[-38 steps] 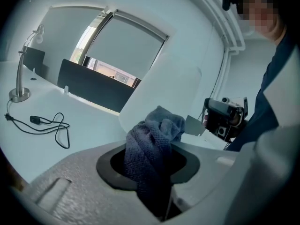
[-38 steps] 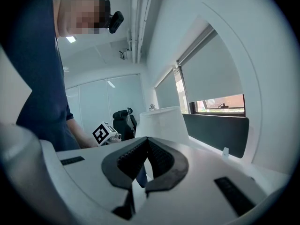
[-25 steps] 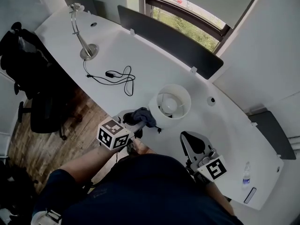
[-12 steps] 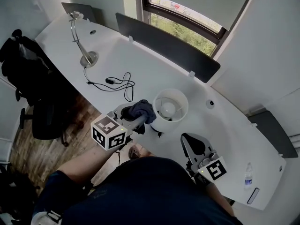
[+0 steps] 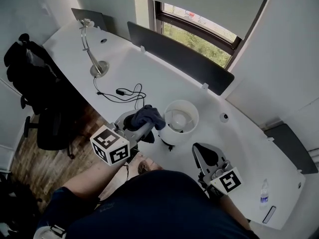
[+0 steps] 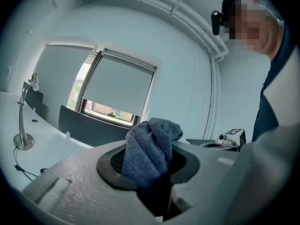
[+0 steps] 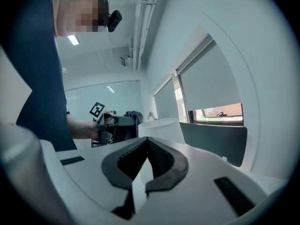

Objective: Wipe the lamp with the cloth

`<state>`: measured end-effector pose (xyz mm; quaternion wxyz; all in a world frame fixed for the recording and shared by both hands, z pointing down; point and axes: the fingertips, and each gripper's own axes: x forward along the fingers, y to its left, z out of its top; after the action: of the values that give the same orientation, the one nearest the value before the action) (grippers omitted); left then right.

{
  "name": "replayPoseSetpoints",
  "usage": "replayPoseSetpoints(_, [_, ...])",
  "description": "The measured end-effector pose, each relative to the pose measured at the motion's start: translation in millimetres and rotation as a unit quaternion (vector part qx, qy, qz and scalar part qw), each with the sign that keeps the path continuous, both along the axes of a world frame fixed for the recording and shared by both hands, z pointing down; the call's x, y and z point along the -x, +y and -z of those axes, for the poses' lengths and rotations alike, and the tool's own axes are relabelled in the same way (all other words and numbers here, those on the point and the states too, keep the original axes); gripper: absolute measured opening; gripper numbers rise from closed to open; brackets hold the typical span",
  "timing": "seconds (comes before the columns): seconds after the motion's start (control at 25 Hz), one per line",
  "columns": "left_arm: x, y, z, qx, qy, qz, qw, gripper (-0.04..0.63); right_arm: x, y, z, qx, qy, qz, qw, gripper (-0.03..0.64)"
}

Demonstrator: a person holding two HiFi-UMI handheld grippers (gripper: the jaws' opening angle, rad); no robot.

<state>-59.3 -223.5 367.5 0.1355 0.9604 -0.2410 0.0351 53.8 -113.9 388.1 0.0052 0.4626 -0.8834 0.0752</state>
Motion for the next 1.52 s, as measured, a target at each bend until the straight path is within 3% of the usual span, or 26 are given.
replayPoseSetpoints(0.24, [9.7,26.9,8.9,0.004,0.023,0.022,0.9995,0.133,9.3,-0.1,5.7,-0.014,0.001,0.027,1.0,0.011])
replayPoseSetpoints(0.6, [-2.7,80.2,5.0,-0.008,0.04,0.007,0.9991,0.133,25.6,8.2,9.5,-0.031,-0.001,0.062,0.998,0.011])
replayPoseSetpoints(1.0, [-21.6,107.0,-1.5,-0.027,0.022,-0.021,0.9992,0.133,38.3,18.4,8.8,-0.043,0.006,0.089,0.995,0.011])
replayPoseSetpoints(1.52, [-29.8,109.8,-2.5,-0.029,0.015,-0.036,0.9988,0.133,34.0,20.3,8.6,-0.043,0.006,0.081,0.996,0.011])
